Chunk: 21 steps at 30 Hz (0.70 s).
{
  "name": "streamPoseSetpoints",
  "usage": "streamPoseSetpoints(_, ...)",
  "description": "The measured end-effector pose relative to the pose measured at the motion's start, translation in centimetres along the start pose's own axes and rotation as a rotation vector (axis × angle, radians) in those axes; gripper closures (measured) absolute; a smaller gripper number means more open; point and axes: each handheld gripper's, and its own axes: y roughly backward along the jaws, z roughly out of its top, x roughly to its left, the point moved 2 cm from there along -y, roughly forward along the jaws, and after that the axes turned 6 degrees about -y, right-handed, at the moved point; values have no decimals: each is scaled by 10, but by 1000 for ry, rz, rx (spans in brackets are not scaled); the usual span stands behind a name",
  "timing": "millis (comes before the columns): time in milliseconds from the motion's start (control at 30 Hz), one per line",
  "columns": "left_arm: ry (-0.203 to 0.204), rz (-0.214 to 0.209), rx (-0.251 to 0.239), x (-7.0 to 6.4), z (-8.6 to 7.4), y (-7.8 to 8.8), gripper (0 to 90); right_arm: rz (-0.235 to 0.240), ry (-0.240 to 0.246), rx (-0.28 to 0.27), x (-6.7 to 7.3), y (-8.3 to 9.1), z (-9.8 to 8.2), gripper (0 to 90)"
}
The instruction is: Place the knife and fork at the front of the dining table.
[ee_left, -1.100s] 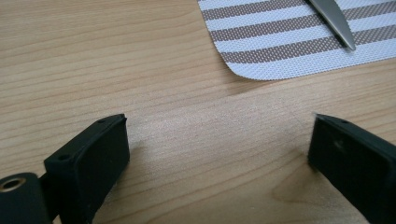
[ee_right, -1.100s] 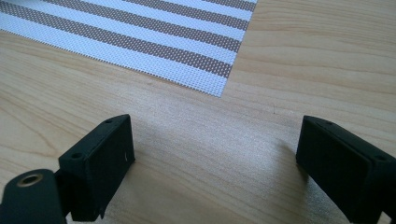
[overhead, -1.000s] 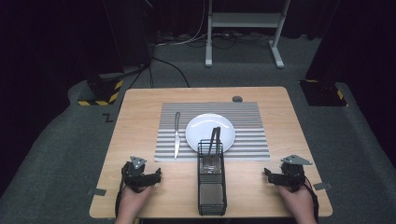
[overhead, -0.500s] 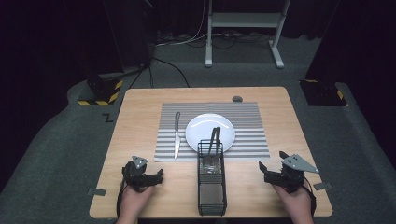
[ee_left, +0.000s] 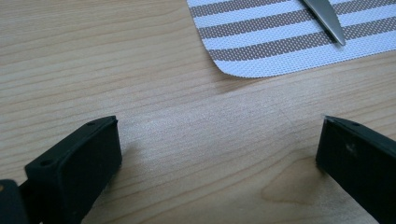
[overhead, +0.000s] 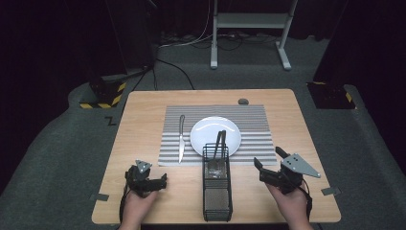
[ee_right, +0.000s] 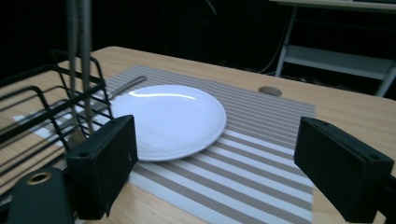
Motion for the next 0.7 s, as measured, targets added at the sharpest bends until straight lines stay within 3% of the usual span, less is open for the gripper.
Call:
streamPoseSetpoints(100, -1, -3, 0, 0, 0, 0, 2, 26, 27, -3, 8, -4, 1, 137)
streamPoseSetpoints(233, -1, -1, 0, 0, 0, 0, 2, 39, 2, -26, 21, -13, 9, 143)
streamPoseSetpoints(400, -2, 3, -2, -1, -1, 1, 6, 50, 20, -66, 35, -17, 21, 162)
streamPoseSetpoints(700, -7, -6, -2, -1, -1, 1, 6, 76, 50, -112, 51, -24, 33, 210)
